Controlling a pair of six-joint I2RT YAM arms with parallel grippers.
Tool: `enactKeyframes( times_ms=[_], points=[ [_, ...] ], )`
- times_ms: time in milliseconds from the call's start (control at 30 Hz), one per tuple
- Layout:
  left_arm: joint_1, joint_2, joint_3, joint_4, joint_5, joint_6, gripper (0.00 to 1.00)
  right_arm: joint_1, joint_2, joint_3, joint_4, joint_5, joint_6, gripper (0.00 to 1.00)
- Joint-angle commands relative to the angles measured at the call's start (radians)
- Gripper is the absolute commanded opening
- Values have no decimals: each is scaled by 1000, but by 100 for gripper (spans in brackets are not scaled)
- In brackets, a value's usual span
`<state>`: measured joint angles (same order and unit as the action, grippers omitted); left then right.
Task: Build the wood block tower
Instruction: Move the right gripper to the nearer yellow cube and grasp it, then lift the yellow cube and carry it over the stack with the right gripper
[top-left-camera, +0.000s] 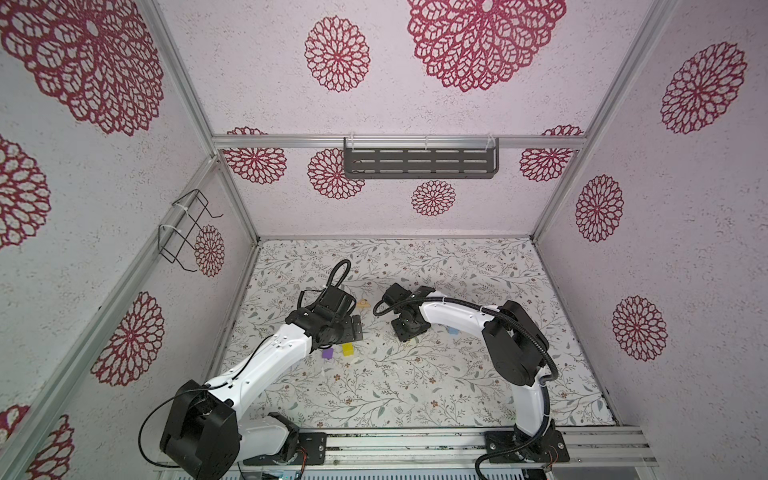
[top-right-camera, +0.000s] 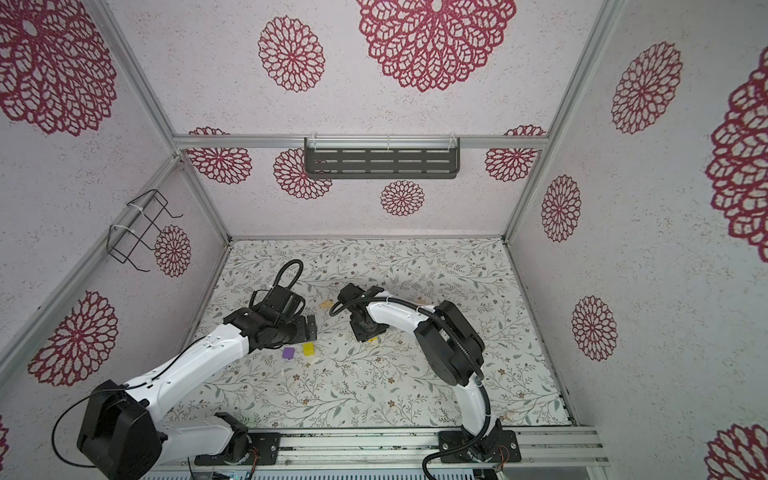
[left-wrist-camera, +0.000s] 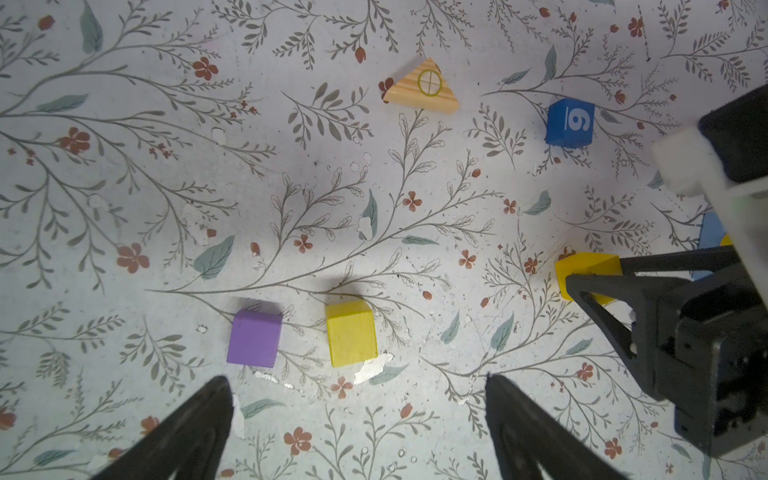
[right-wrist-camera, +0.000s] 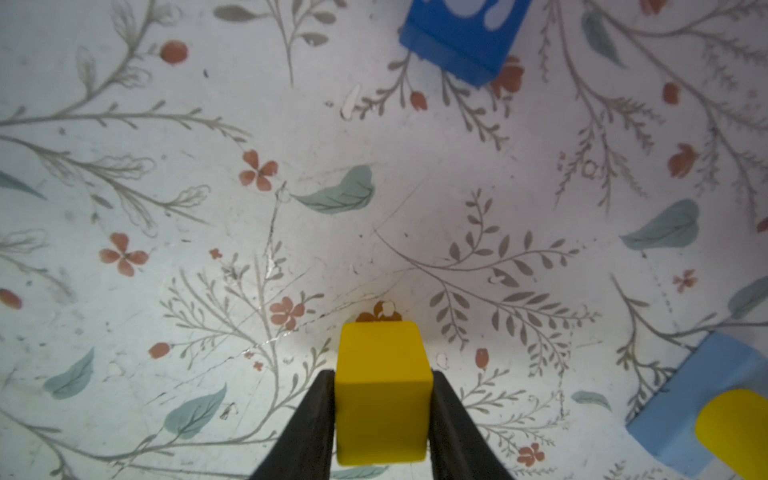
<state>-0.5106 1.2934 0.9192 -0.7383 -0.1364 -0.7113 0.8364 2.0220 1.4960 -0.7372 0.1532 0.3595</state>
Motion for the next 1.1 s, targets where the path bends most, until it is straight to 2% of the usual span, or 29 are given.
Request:
enactKeyframes(
  times_ms=[0, 267, 533, 800, 1067],
  points=[
    [12, 11, 29, 22, 9, 0, 97, -7, -3, 39, -26, 9, -2, 33],
    [12, 1, 56, 11, 21, 15, 97, -15, -50, 86, -89, 22, -1, 29],
    [5, 42, 110, 26, 54, 4, 97, -82, -158, 154, -208, -1, -6, 30],
    [-40, 156, 258, 22, 53, 20, 97, -196, -303, 162, -305, -3, -28, 30],
    [-71, 308, 413, 20, 79, 41, 97, -326, -381, 131, -370, 1, -33, 31]
  ],
)
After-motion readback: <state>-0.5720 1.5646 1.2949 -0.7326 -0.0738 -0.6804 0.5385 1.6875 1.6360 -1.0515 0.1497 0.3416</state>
